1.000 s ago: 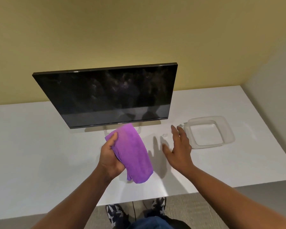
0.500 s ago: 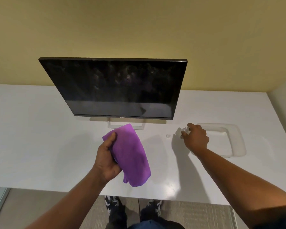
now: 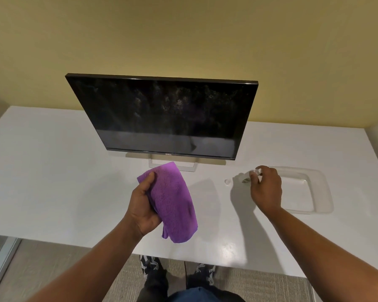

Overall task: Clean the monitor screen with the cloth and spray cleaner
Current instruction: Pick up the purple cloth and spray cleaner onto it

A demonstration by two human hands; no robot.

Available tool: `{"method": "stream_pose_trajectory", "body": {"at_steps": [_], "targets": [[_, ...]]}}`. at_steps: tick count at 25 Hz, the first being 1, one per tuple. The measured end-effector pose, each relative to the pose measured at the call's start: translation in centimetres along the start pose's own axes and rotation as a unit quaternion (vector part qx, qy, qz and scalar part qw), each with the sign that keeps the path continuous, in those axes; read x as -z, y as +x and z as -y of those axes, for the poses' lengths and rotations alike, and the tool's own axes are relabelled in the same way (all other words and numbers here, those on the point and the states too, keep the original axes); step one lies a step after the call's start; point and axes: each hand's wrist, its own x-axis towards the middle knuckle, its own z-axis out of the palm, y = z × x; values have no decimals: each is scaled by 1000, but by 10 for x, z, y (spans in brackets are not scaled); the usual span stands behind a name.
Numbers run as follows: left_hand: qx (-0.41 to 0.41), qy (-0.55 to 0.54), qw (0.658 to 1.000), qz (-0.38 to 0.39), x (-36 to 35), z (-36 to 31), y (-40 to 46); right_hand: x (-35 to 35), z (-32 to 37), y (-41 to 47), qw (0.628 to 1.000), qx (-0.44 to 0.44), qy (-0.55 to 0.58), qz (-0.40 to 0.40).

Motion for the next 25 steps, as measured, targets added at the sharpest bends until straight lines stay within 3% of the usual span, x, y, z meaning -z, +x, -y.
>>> {"method": "stream_pose_trajectory", "body": {"at_steps": [2, 8, 13, 25], "targets": [[2, 3, 1000, 5, -3, -2, 1, 6, 13, -10, 995, 37, 93, -18], [20, 28, 999, 32, -8, -12, 7, 26, 79, -40, 963, 62, 260, 25], [39, 49, 997, 48, -2, -26, 8, 38, 134, -63, 903, 6, 423, 82], [64, 0, 996, 66, 13, -56, 9, 24, 194, -101, 874, 22, 439, 207]]}}
